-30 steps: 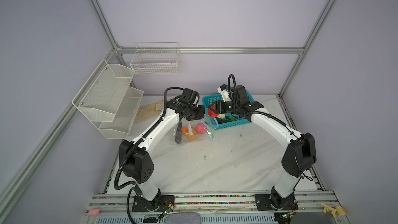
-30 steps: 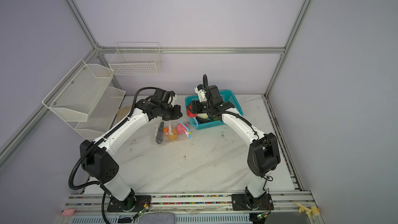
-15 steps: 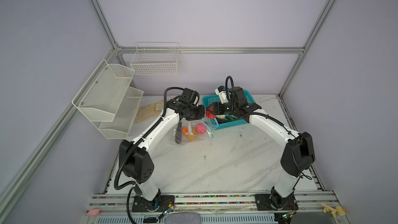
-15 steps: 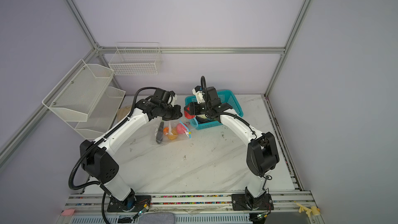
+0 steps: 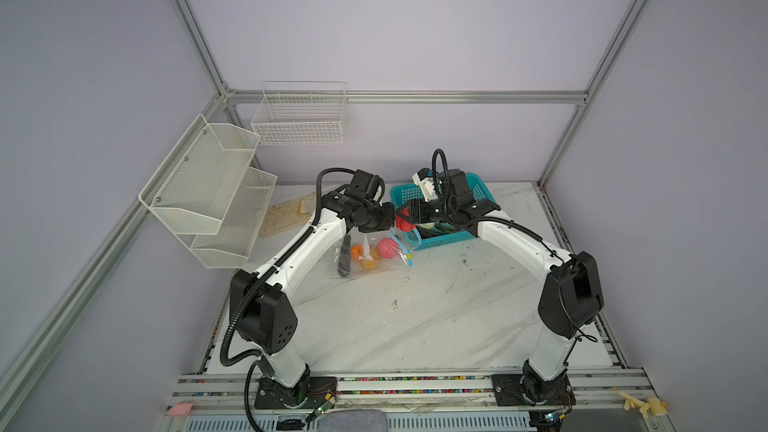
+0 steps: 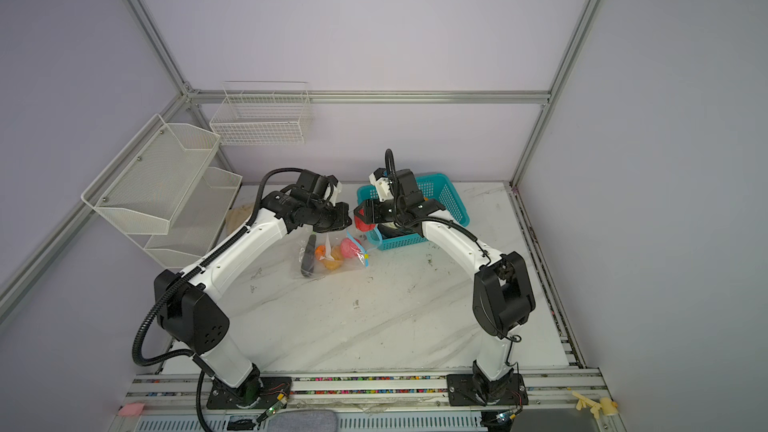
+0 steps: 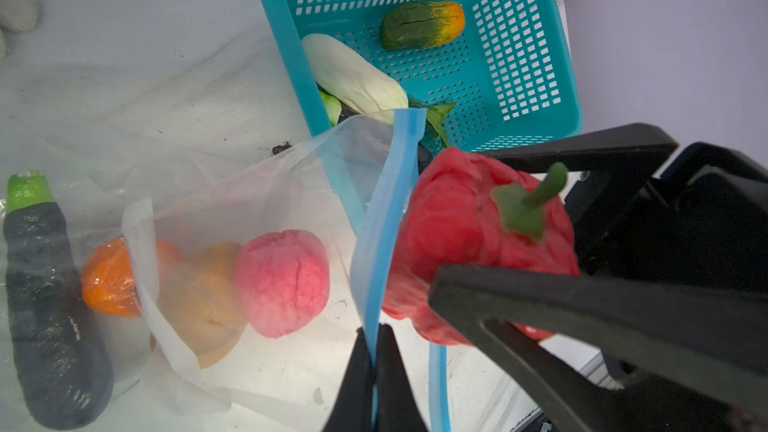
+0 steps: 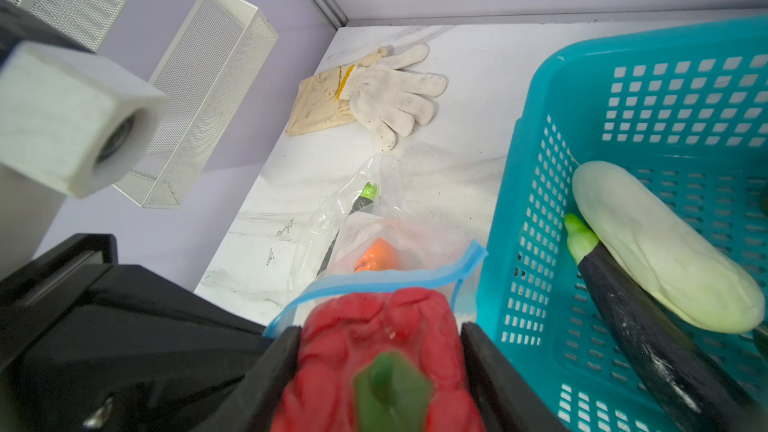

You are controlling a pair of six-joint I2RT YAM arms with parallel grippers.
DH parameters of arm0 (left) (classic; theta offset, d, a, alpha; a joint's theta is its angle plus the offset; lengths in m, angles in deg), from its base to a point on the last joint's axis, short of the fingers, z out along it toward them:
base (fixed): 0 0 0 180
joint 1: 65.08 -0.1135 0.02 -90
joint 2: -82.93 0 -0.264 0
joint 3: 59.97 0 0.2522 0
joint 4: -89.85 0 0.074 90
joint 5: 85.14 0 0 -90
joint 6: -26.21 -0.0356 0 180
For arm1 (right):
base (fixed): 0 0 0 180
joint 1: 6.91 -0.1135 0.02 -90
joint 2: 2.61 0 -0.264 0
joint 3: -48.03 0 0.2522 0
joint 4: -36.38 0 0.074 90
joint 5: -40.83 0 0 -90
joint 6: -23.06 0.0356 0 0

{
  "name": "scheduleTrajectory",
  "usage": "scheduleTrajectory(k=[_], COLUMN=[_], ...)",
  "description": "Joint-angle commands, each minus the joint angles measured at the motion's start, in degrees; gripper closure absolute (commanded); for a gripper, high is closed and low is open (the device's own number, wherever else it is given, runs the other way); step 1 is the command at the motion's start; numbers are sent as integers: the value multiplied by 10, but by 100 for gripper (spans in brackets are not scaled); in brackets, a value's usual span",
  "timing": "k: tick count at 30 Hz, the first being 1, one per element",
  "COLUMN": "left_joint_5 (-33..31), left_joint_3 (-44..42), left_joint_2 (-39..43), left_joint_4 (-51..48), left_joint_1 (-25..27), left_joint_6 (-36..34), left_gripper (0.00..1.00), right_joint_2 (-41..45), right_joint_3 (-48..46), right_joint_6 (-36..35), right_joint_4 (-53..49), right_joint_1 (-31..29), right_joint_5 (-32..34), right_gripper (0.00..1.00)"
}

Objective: Place the food in the zip-top bag and seal the zipper
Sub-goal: 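Lift the red pepper and carry it to the bag opening, then lower the red pepper into the bag and open the right gripper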

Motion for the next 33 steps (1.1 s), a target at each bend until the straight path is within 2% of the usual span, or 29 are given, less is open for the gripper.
scheduleTrajectory(k=[1, 12, 33], left_joint_5=[5, 5, 4], left_joint_3=[-5, -6, -8], left_joint_2=[24, 24, 25], left_joint_4=[17, 17, 18], left_joint_1=[-5, -4, -4], left_joint_6=[3, 1, 1], left_gripper=[100, 100, 100], right_joint_2=[-9, -12, 8], right_joint_3=[-2, 2, 13], right_joint_6=[-5, -8, -11], right_joint_4=[14, 12, 5], right_joint_1=[-4, -5, -5], right_joint_5=[-5, -6, 5], right_gripper=[38, 34, 33])
